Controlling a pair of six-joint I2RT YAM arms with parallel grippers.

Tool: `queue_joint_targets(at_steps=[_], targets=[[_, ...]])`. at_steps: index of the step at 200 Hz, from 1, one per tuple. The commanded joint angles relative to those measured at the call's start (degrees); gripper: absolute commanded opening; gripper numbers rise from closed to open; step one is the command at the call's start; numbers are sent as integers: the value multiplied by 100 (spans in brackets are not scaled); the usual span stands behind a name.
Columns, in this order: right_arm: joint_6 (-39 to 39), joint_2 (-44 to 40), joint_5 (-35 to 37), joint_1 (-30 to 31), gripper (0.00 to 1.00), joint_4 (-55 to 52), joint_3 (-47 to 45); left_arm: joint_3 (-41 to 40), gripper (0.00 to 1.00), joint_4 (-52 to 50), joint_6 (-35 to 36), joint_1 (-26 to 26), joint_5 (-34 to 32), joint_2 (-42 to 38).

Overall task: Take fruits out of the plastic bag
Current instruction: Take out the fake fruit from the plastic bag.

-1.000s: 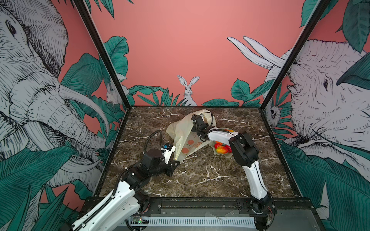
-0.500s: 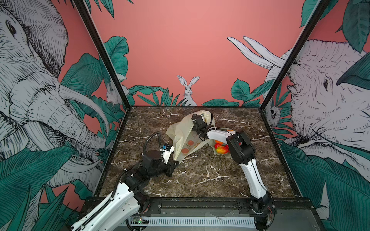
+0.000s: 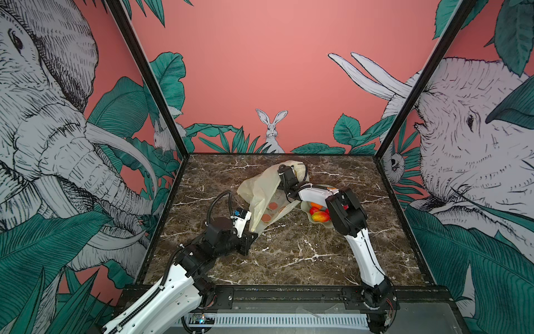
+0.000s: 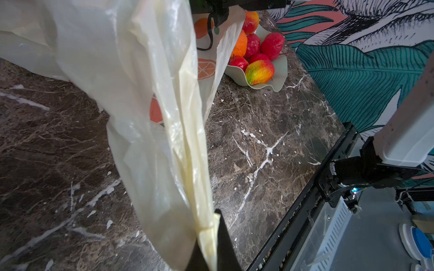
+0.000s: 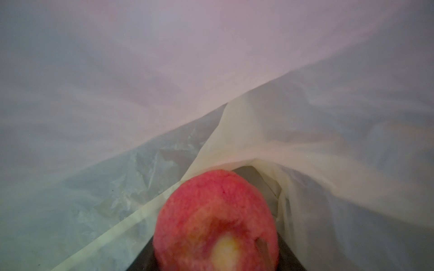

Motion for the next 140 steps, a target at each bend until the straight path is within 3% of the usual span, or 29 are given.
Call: queue_joint_targets(at_steps=[1, 30, 55, 93, 140], targets=[[131, -246, -232, -295, 37, 346, -170, -65, 0, -480, -47, -67, -115, -72], [-134, -601, -653, -266, 37, 611, -559, 11, 0, -442, -49, -69, -473, -70], [-341, -939, -1441, -253, 37, 862, -902, 127, 0, -279, -27, -70, -873, 19], [-665, -1334, -2626, -122, 37, 890, -1332, 483, 0, 39, 229, -67, -1423, 656], [-1092, -1747, -3339, 181, 38, 867, -1669, 989, 0, 430, 82, -70, -2057, 1471]])
